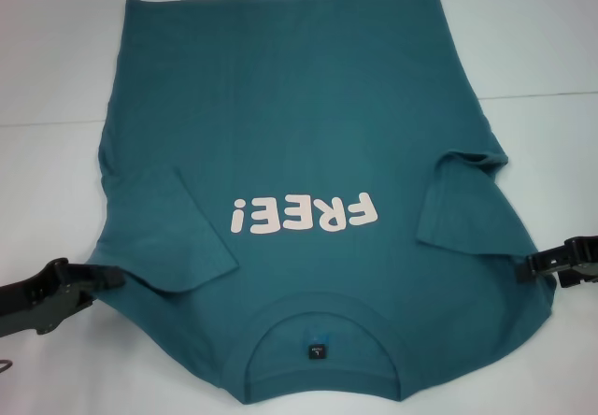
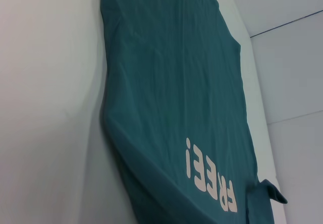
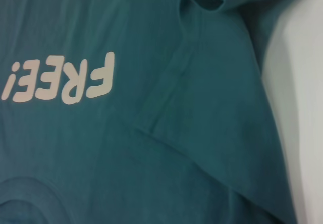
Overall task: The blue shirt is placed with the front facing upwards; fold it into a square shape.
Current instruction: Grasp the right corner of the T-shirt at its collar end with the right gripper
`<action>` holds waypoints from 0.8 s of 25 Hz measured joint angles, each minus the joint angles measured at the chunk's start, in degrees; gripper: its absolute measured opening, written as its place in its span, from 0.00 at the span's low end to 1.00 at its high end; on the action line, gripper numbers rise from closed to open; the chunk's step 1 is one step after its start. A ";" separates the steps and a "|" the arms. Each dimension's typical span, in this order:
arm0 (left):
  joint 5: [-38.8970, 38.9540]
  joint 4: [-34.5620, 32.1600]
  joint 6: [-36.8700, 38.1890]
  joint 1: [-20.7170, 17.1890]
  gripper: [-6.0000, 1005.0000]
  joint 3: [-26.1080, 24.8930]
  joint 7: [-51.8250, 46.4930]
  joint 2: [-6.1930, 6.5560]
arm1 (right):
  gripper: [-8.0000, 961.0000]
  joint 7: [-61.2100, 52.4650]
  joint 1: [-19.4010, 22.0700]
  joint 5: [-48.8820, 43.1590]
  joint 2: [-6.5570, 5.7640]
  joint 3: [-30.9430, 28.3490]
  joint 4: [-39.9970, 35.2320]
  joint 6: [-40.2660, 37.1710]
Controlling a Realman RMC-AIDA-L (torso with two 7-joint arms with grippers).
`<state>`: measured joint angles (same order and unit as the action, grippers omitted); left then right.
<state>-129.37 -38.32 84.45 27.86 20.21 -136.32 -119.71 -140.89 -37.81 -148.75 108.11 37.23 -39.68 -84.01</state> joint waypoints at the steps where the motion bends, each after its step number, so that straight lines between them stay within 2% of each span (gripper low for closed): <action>1: 0.00 0.00 -0.04 0.00 0.06 0.00 0.00 0.00 | 0.87 -0.16 -0.05 -0.17 0.03 0.06 0.01 0.08; 13: 0.00 0.00 -0.17 -0.26 0.06 0.00 0.00 -0.08 | 0.87 -0.95 0.94 0.17 0.45 -0.31 -2.45 3.04; 20: 0.00 0.00 -0.16 -0.24 0.06 0.00 0.00 -0.17 | 0.87 1.57 1.08 4.35 1.04 -0.58 -2.73 5.46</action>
<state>-129.37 -38.32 84.29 27.62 20.21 -136.32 -119.88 -139.31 -36.74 -144.41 109.15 36.65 -42.42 -78.54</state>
